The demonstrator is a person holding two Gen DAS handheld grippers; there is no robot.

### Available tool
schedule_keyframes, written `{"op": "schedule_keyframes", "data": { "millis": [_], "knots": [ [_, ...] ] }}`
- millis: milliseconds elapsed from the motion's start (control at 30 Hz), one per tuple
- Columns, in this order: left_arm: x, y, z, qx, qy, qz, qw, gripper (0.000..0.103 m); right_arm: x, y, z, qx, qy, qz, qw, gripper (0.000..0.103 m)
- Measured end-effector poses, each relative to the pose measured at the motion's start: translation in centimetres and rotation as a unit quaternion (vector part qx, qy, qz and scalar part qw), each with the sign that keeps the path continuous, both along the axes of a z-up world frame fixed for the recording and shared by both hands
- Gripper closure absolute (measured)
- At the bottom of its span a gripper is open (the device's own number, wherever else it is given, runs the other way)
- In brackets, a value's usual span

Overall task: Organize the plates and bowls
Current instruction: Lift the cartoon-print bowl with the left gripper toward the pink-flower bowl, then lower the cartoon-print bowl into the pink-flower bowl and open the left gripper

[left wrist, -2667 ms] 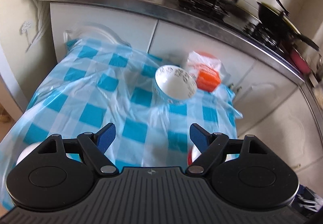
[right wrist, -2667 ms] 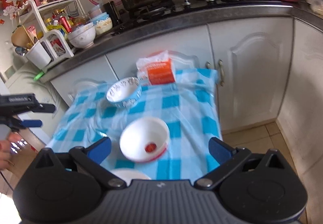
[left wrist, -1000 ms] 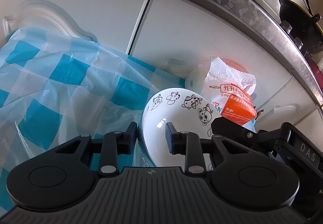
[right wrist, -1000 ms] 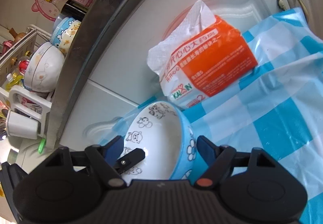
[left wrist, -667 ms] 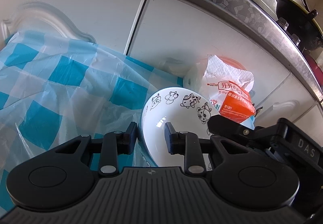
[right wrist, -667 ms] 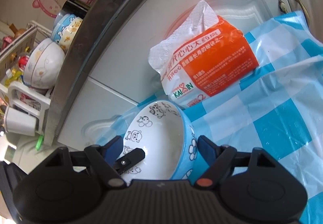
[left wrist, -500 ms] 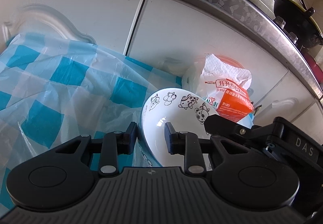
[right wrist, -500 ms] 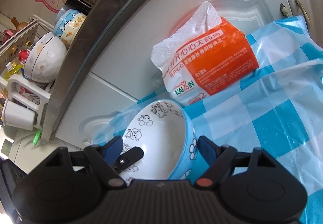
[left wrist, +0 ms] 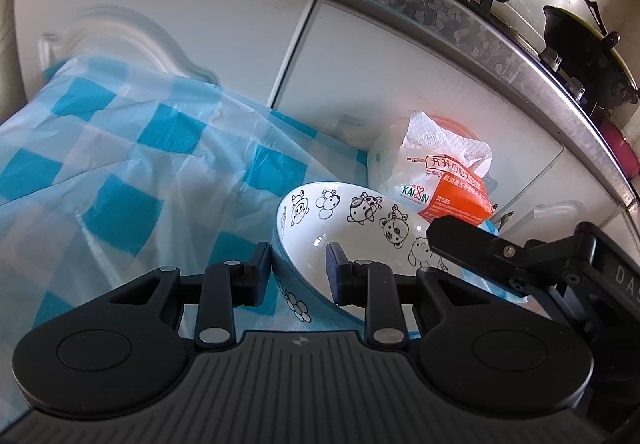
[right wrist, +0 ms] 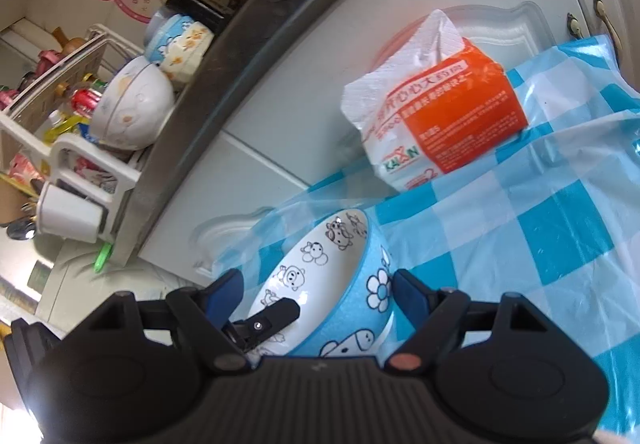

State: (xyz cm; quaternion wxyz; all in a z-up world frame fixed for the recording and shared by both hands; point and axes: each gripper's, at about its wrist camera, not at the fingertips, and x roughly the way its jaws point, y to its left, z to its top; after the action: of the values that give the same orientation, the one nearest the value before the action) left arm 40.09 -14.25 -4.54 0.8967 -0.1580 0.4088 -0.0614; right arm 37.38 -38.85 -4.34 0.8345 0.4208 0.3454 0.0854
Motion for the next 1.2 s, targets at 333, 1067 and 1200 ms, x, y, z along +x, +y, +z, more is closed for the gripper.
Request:
{"op": "schedule_keyframes", "data": {
  "millis": [333, 1067, 1200],
  "knots": [
    [-4.3, 2.1, 2.0, -0.006, -0.006, 0.022, 0.9997, 0.073, -2.4, 2.2, 2.3, 0.002, -0.018, 0.032, 0.999, 0.021],
    [-11.6, 5.8, 5.1, -0.01, -0.02, 0.073, 0.9971, 0.073, -8.7, 7.0, 6.2, 0.016, -0.051, 0.107, 0.993, 0.021],
    [-12.9, 6.8, 6.0, -0.005, -0.032, 0.088, 0.9956, 0.073, -9.4, 8.3, 6.9, 0.022, -0.062, 0.13, 0.989, 0.021]
  ]
}}
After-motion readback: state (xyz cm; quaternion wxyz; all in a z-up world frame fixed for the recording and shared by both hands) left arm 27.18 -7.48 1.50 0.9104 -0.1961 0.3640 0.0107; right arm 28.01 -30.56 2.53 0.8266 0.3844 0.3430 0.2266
